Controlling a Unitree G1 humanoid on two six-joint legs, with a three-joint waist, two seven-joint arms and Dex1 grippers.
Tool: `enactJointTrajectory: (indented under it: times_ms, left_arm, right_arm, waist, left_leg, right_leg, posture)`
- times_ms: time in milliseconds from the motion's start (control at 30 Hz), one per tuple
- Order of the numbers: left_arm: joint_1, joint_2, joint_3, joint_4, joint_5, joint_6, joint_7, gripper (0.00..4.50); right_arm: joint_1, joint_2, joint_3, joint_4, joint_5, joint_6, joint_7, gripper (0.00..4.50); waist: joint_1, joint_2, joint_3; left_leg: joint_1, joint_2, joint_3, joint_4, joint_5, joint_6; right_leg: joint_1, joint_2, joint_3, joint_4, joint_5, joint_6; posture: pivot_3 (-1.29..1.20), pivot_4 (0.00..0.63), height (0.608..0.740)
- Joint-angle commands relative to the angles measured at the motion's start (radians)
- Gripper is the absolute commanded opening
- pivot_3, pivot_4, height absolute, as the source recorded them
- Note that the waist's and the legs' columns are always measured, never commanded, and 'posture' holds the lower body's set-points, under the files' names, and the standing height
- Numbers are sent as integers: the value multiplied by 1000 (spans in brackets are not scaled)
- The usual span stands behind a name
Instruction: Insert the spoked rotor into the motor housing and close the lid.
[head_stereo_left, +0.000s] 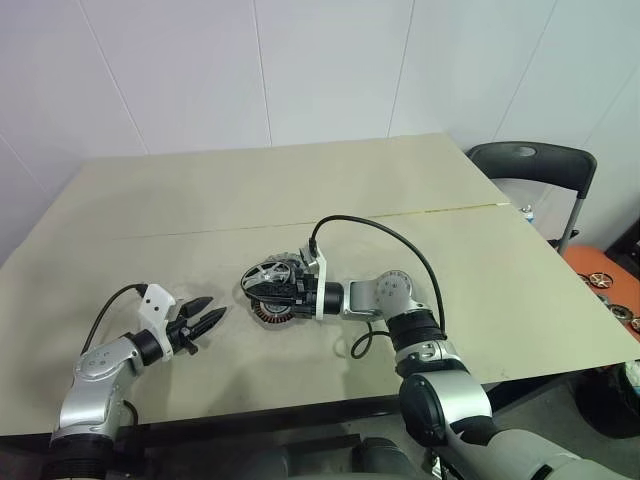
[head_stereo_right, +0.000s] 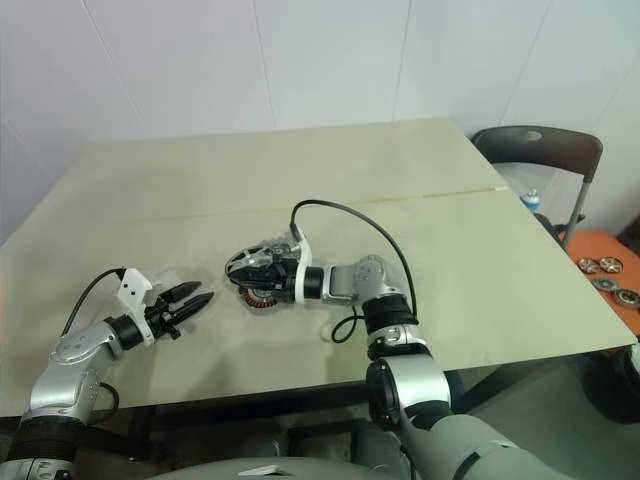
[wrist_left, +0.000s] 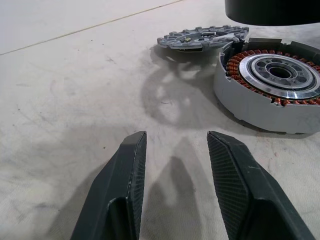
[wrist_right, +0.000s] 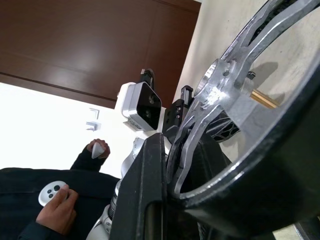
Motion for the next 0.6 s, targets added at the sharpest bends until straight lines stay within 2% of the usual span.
enactJointTrajectory:
  times_ms: [33,167,467,600]
  left_arm:
    - [-14,0,5,-1,3,-23,2,2054]
    - [-19,0,4,8,6,-27,5,2054]
    - [-29,-3,-1,26,11,-36,3,2054]
    - [-34,-6,-4,29,15,-37,1,2054]
  right_arm:
    - [-12,23,-7,-18,24,-5,2,1259]
    - [-17,25,-13,-10,29,-1,2,2592]
    - [-11,15,7,-29,31,21,8,2592]
    - [4,-13,30,-92,40,88,3,2592]
  waist:
    - [0,0,0]
    - [0,0,0]
    - [0,0,0]
    - [1,0,0]
  left_leg:
    - [0,0,0,0,0,0]
    - [0,0,0,0,0,0]
    - [0,0,0,0,0,0]
    - [0,0,0,0,0,0]
  right_leg:
    - [0,0,0,0,0,0]
    - [0,0,0,0,0,0]
    - [0,0,0,0,0,0]
    - [0,0,0,0,0,0]
  posture:
    - [0,0,740]
    - [0,0,740]
    - [0,0,740]
    - [0,0,740]
